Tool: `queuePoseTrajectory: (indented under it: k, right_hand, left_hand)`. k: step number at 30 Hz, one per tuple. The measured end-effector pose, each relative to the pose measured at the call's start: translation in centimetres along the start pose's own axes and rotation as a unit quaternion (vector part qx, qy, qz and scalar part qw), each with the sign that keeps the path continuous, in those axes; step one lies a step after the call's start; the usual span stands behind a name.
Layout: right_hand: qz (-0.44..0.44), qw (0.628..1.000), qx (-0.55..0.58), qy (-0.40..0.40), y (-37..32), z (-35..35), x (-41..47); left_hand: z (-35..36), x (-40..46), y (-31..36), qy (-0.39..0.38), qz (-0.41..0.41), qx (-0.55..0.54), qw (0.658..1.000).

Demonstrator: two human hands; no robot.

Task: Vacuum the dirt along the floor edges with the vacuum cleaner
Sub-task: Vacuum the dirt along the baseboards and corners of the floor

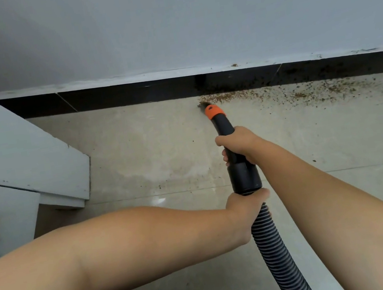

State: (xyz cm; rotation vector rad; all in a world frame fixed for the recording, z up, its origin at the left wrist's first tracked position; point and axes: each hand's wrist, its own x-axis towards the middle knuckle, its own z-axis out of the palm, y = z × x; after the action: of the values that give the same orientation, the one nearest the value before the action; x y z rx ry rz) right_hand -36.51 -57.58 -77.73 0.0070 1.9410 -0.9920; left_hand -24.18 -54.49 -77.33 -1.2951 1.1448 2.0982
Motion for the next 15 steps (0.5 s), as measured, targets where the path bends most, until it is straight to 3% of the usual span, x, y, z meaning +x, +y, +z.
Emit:
queuePoseTrajectory:
  k: [3,8,15]
  right_hand:
    - [0.005,0.999,0.021,0.046,0.4,-1.4,0.4]
    - [0.019,0.993,0.048,0.103,0.7,-4.7,1.1]
    - [0.020,0.993,0.054,0.099,-0.2,-6.2,2.2]
  left_hand:
    - [-0.1,0.7,-0.1,-0.011,0.033,0.010,0.999]
    - [1.8,1.4,1.7,-0.040,-0.013,0.004,0.999]
    - [2.6,2.8,3.0,-0.037,0.004,0.001,0.999]
